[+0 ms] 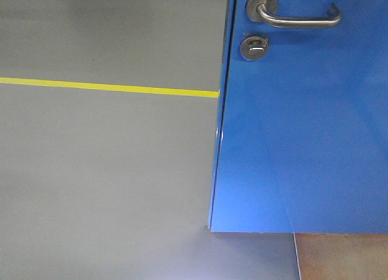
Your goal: Move to blue door and open it
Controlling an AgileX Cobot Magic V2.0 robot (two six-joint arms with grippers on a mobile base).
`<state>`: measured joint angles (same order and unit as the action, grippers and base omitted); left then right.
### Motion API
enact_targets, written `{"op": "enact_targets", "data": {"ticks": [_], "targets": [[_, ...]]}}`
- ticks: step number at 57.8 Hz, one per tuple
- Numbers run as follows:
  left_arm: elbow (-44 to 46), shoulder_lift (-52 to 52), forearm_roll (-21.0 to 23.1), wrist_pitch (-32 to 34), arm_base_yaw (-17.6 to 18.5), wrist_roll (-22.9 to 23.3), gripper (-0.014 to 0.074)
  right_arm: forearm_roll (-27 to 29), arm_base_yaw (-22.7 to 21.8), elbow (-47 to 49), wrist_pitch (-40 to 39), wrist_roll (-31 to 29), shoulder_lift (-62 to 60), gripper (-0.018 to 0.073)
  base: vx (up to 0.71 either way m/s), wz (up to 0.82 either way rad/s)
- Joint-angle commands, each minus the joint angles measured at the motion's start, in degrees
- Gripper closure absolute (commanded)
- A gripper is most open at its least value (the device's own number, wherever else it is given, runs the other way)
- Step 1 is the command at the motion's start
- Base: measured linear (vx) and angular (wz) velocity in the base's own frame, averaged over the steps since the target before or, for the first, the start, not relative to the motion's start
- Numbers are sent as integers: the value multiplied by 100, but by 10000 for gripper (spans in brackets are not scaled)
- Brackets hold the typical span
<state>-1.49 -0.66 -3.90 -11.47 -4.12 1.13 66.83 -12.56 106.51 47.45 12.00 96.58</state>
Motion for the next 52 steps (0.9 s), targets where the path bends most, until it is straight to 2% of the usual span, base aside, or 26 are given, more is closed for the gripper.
{"op": "enact_targets", "data": {"ticks": [1, 52], "targets": [[140, -79, 15, 476, 9, 39, 524, 215, -19, 176, -497, -69, -201, 551, 14, -1], [140, -79, 15, 476, 9, 39, 524, 215, -19, 176, -497, -69, -201, 551, 11, -2]]}}
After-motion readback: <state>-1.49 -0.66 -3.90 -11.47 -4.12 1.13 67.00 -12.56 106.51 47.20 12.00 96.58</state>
